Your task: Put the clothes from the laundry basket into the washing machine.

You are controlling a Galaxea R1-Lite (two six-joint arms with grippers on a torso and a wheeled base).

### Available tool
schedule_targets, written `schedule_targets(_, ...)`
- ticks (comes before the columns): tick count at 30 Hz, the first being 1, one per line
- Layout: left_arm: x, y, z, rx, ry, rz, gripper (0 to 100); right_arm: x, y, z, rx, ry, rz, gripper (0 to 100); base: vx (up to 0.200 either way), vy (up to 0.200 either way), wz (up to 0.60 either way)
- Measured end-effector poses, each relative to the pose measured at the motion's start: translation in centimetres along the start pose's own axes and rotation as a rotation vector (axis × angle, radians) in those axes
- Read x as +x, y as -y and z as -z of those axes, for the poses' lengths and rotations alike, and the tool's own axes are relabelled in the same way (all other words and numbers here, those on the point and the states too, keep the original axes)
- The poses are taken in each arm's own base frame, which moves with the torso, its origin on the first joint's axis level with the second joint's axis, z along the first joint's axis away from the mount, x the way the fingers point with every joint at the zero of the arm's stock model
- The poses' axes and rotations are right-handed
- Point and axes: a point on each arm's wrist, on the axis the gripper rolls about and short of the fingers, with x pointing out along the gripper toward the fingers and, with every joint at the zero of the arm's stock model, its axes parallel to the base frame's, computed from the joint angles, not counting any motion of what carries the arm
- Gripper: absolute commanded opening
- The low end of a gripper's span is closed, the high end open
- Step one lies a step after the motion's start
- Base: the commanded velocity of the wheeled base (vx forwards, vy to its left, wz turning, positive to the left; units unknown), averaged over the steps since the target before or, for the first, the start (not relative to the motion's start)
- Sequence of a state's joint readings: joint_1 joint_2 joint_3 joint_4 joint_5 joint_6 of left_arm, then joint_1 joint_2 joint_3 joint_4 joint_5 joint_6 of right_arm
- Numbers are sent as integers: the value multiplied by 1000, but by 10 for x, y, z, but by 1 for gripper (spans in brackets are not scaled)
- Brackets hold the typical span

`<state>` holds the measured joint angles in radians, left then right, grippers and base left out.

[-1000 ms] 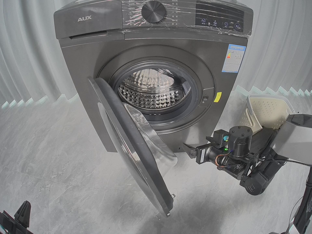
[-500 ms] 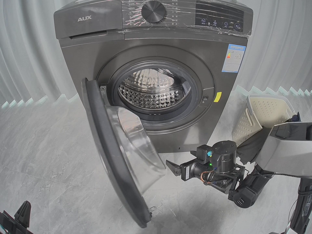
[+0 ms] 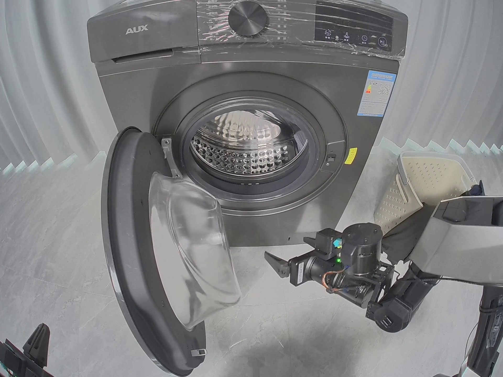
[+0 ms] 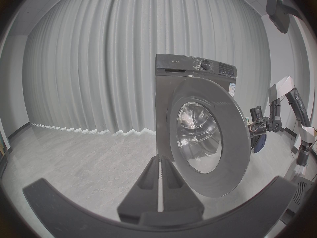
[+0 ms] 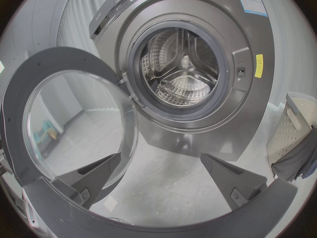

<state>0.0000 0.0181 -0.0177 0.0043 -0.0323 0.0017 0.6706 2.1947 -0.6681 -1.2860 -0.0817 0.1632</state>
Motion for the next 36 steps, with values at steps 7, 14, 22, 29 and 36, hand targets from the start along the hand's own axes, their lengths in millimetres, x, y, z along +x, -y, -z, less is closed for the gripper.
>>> schedule_targets(7, 0, 0, 0, 0, 0, 0, 0, 13, 23, -4, 9, -5, 17, 100, -86, 0, 0)
schedule_targets(14, 0, 0, 0, 0, 0, 0, 0, 20, 9, 4, 0, -10, -23, 100, 0, 0, 0)
schedule_targets(22, 0, 0, 0, 0, 0, 0, 0, 23, -19, 14, -19, -29, -102, 100, 0, 0, 0)
schedule_targets(29, 0, 0, 0, 0, 0, 0, 0, 22, -39, 16, -23, -26, -160, 100, 0, 0, 0)
schedule_targets(36, 0, 0, 0, 0, 0, 0, 0, 25, -43, 7, -17, 12, -184, 100, 0, 0, 0)
